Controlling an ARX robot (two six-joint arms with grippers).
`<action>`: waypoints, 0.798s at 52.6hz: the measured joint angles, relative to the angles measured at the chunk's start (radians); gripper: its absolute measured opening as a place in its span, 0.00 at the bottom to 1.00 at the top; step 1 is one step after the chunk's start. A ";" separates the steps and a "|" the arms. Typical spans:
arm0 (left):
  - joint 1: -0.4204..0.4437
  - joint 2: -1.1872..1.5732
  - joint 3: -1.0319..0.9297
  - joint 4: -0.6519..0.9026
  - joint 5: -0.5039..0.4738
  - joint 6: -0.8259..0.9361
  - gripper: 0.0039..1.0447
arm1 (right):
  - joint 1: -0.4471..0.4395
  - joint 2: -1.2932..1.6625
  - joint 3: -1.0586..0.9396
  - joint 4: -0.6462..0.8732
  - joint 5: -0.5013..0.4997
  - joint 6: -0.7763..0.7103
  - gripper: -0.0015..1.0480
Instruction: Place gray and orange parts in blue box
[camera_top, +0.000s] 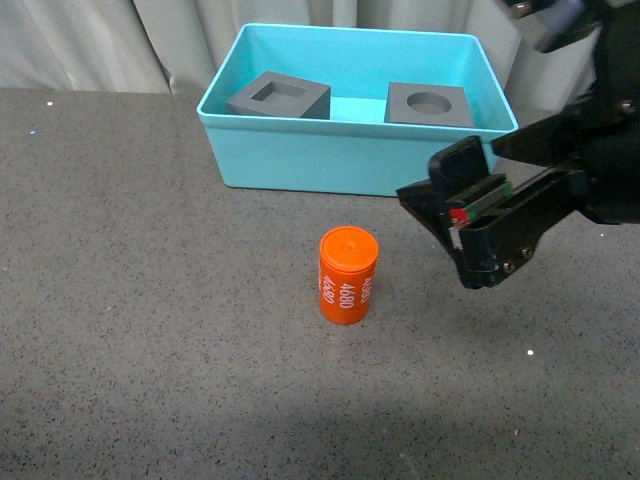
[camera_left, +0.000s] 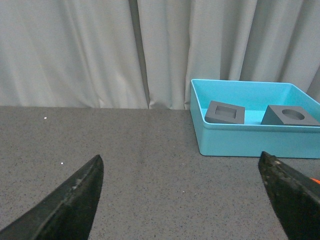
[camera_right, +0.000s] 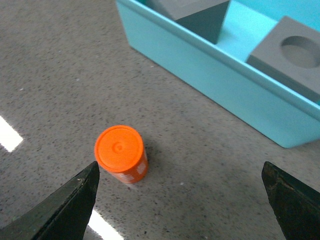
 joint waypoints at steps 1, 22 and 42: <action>0.000 0.000 0.000 0.000 0.000 0.000 0.91 | 0.005 0.020 0.027 -0.027 -0.020 -0.011 0.91; 0.000 0.000 0.000 0.000 0.000 0.003 0.94 | 0.101 0.296 0.359 -0.399 -0.031 -0.146 0.91; 0.000 0.000 0.000 0.000 0.000 0.003 0.94 | 0.146 0.435 0.501 -0.527 0.067 -0.175 0.69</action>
